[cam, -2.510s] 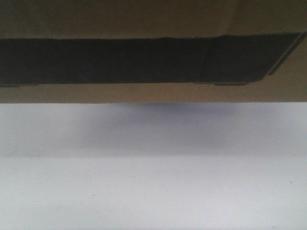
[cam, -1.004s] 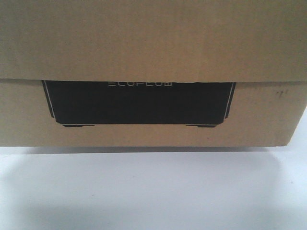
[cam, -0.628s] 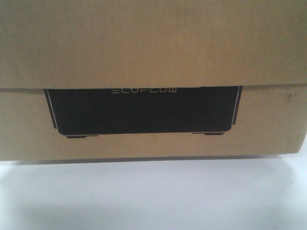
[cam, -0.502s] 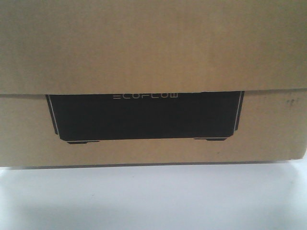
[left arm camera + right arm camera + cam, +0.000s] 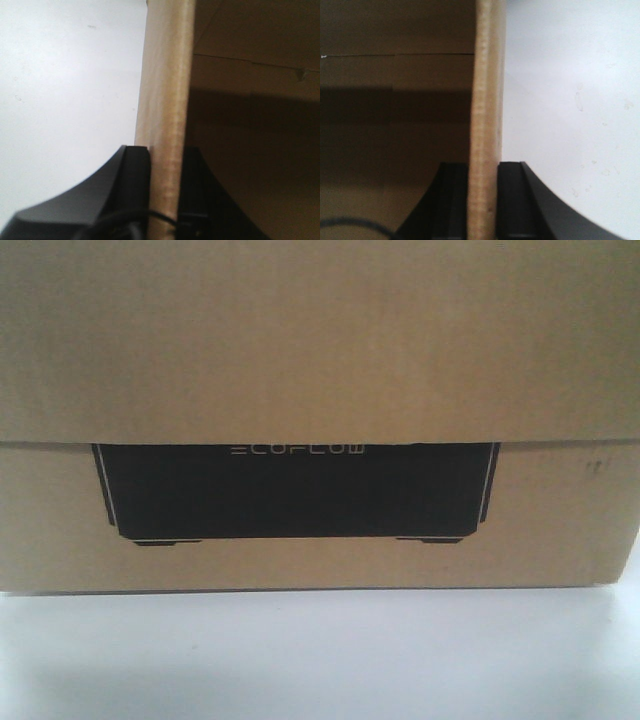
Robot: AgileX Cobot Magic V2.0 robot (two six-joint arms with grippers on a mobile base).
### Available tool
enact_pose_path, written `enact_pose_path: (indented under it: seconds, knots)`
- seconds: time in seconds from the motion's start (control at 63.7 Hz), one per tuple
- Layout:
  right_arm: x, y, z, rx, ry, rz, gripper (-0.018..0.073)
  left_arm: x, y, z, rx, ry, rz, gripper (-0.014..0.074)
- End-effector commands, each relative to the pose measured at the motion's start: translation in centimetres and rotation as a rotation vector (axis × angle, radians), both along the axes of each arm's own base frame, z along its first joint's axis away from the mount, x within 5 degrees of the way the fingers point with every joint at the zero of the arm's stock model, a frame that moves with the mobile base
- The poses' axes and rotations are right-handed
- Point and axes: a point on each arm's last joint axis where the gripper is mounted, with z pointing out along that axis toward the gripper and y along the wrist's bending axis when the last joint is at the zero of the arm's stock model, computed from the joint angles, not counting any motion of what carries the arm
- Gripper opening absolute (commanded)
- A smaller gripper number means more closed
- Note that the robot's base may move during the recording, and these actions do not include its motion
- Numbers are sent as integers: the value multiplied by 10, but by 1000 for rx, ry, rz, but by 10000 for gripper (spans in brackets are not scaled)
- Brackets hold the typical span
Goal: Grab box from left shelf to table start
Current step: 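Lower the box with both grippers onto the white tabletop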
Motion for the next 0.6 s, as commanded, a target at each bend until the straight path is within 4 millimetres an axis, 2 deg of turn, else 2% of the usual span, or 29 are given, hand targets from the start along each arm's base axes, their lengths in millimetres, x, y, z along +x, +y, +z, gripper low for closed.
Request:
enact_pose_path:
  seconds: [0.0,0.157,0.471,0.518,0.58]
  knots:
    - [-5,-4,36,-3,-182,-3,57,3,3,28,-13,-164,8,-102]
    - [-5,-4,36,-3,-181,-3,57,6,3,22,-8,-138,9,-102]
    - [-5,-4,36,-3,-183,-4,60,8,4,24,14,-174,4,-97]
    - [-5,-4,36,-3,-183,-4,81,8,4,24,14,-174,4,-84]
    - [-5,-4,36,-3,-183,-4,159,8,4,24,17,-174,4,-8]
